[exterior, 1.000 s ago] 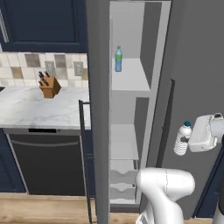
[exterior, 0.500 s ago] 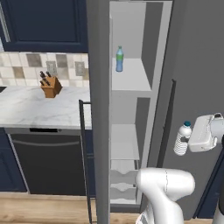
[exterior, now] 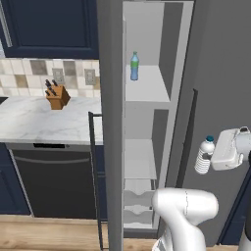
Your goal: Take the bottled waters from the counter and place them in the freezer to freeze. Close the freezer door after placing the bottles.
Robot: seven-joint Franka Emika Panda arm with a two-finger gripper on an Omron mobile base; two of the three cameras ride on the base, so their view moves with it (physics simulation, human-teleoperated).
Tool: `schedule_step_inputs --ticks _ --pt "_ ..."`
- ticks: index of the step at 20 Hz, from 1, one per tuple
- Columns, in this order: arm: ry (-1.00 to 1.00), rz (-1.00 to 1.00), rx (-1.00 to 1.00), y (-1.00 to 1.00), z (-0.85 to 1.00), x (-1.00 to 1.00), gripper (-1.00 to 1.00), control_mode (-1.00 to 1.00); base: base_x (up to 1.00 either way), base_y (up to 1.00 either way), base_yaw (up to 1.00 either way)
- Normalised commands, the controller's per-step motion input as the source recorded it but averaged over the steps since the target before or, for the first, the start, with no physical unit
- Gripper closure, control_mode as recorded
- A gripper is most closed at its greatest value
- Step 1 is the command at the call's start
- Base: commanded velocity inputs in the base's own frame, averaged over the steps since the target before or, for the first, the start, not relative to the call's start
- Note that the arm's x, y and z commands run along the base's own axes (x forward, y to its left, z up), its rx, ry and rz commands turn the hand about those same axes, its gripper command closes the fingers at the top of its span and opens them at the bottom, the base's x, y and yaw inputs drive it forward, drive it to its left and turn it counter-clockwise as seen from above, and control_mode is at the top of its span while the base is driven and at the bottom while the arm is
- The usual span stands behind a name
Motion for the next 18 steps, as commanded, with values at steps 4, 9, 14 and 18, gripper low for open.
schedule_step_inputs --ticks 4,9,14,18 --pt "0.0 0.0 0.0 0.0 0.0 0.0 1.0 1.0 0.0 0.0 0.0" --pt "0.0 0.0 0.0 0.0 0.0 0.0 1.0 1.0 0.0 0.0 0.0" --pt "-0.01 -0.04 0.0 0.08 0.0 -0.03 1.0 -1.0 0.0 0.0 0.0" --pt "-0.07 -0.29 -0.02 0.54 0.09 -0.07 1.0 -1.0 0.0 0.0 0.0"
